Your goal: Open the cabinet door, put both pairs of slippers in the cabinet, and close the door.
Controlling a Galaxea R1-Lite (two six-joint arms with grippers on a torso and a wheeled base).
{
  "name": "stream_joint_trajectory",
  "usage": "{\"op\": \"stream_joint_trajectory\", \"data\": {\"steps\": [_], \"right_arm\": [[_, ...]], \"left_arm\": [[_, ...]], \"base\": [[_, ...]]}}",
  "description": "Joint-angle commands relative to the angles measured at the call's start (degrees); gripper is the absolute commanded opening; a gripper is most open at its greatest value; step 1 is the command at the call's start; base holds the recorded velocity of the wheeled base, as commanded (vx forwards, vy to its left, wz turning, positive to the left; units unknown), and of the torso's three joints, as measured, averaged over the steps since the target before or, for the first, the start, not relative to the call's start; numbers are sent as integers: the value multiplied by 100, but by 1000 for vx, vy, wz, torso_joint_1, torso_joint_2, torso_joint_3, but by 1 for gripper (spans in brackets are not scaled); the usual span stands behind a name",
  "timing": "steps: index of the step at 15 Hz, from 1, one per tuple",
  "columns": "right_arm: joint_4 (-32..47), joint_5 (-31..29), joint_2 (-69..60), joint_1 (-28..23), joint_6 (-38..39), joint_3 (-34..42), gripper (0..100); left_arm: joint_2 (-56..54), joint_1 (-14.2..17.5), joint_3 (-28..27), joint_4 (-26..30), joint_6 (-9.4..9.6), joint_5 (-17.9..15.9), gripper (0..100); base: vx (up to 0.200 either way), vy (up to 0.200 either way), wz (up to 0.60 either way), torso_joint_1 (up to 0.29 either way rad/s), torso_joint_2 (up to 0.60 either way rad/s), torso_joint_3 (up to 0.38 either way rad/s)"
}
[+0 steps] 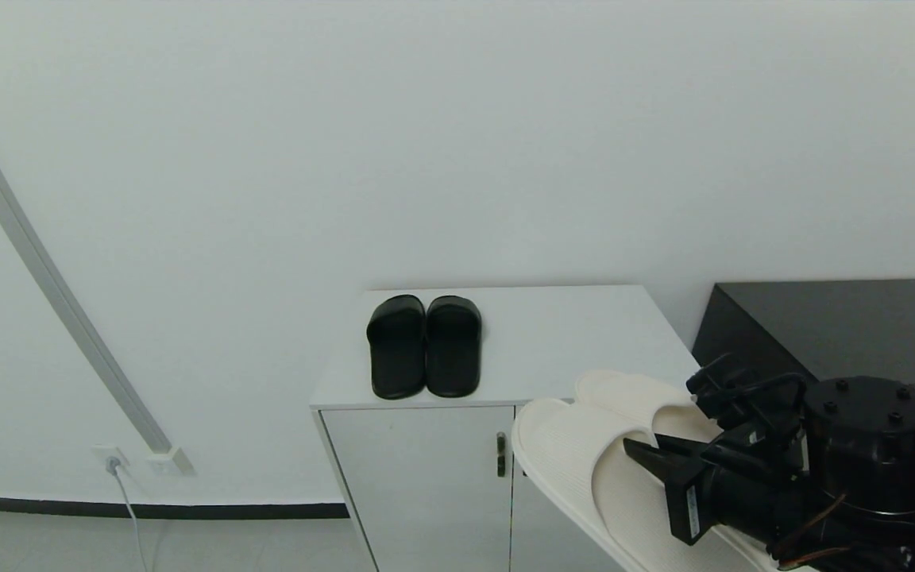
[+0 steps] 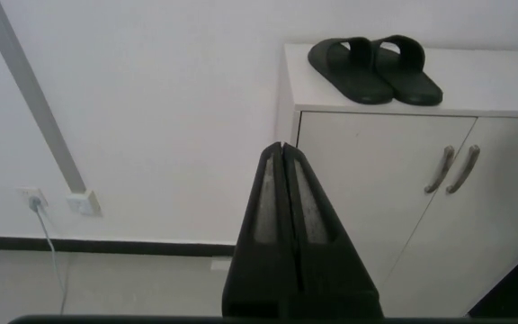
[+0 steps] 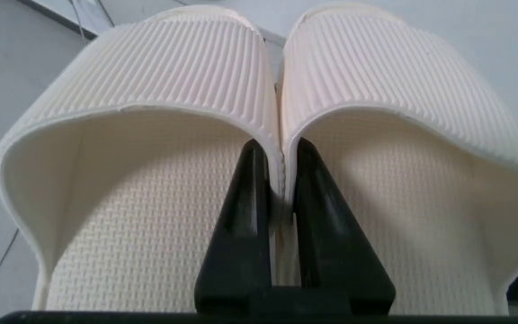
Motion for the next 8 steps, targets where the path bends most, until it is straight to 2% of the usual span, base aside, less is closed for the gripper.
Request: {"op": "stream_joint_trajectory", "data": {"steps": [1, 2, 3, 8], "right_arm": [[-26, -4, -76, 15, 2, 80, 0], [-26, 5, -137, 32, 2, 133, 0], [-35, 14, -146, 41, 2, 133, 0], [-35, 14, -128, 164, 2, 212, 0]], "left_arm": [[5, 1, 0, -1, 12, -1, 0], [5, 1, 0, -1, 3, -9, 0], [5, 1, 0, 7, 3, -27, 100], [14, 1, 0, 7, -6, -27, 100]], "base": [[0, 0, 0, -139, 325, 188], [0, 0, 0, -159, 349, 188], [0, 0, 0, -149, 344, 198], [0, 0, 0, -163, 376, 208]]}}
